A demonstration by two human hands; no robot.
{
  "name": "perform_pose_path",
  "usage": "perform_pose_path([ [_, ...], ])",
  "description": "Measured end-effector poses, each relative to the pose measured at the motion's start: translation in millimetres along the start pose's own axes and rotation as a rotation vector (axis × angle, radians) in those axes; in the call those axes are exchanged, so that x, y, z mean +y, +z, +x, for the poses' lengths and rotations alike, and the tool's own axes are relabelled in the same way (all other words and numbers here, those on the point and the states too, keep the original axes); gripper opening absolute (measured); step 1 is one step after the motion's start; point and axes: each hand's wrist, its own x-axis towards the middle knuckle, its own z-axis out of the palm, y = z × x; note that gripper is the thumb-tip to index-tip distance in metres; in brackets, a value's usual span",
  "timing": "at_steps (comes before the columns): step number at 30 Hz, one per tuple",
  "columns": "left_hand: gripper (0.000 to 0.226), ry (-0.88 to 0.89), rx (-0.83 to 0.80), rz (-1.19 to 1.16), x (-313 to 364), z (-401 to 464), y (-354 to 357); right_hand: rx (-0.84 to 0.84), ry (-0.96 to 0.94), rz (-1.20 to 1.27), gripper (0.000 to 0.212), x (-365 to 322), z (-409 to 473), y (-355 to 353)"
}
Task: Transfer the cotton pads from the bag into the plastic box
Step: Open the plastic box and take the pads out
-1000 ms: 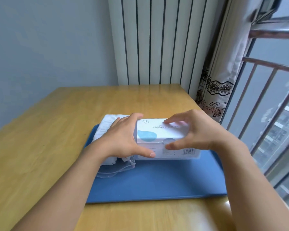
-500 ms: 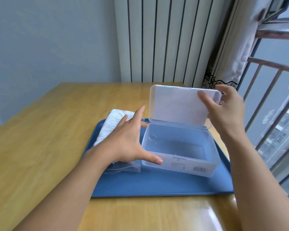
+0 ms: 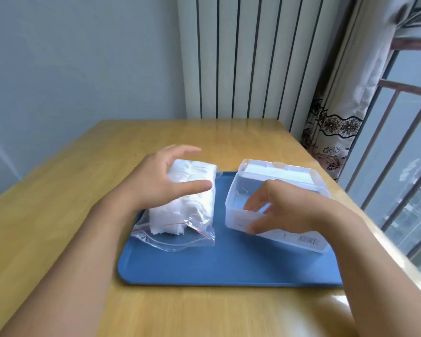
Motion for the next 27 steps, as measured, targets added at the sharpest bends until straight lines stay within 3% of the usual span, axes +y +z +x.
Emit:
perform_pose_path([
  [4,0.125,-0.105,-0.441,0.122,-23.9,-12.4,-16.7,0.050,0.004,0.025,0.027,0.2,-1.2,-5.6],
  [6,0.134,-0.095,-0.534,0.215,-30.7,-19.2,-13.7,0.267,-0.135,0.088,0.037,-13.9,-2.8,-5.8],
  [8,0.122,-0.034,-0.407,0.228,-33.0,-23.6,-8.5,0.456,-0.347,0.254,0.035,-34.3,-6.4,-1.1],
  [10,0.096,0.032,-0.197,0.196,-31.8,-25.7,-2.2,0.459,-0.498,0.330,0.021,-55.1,-9.5,10.8],
  [13,0.074,0.063,-0.022,0.134,-30.3,-26.4,4.6,0.405,-0.572,0.078,0.008,-71.7,-6.8,41.5],
  [16,0.062,0.010,0.113,0.049,-24.2,-30.6,6.6,0.554,-0.504,-0.231,0.011,-72.4,4.2,62.7],
  [21,0.039,-0.032,0.238,-0.017,-13.6,-37.2,9.6,0.793,-0.358,-0.282,0.013,-72.1,12.9,65.2],
  [24,0.025,-0.023,0.235,-0.053,-8.2,-38.5,7.1,0.778,-0.314,-0.286,0.030,-75.3,13.4,65.7],
  [27,0.030,-0.032,0.198,-0.113,-7.3,-38.7,4.6,0.701,-0.277,-0.351,0.044,-77.5,15.8,68.5],
])
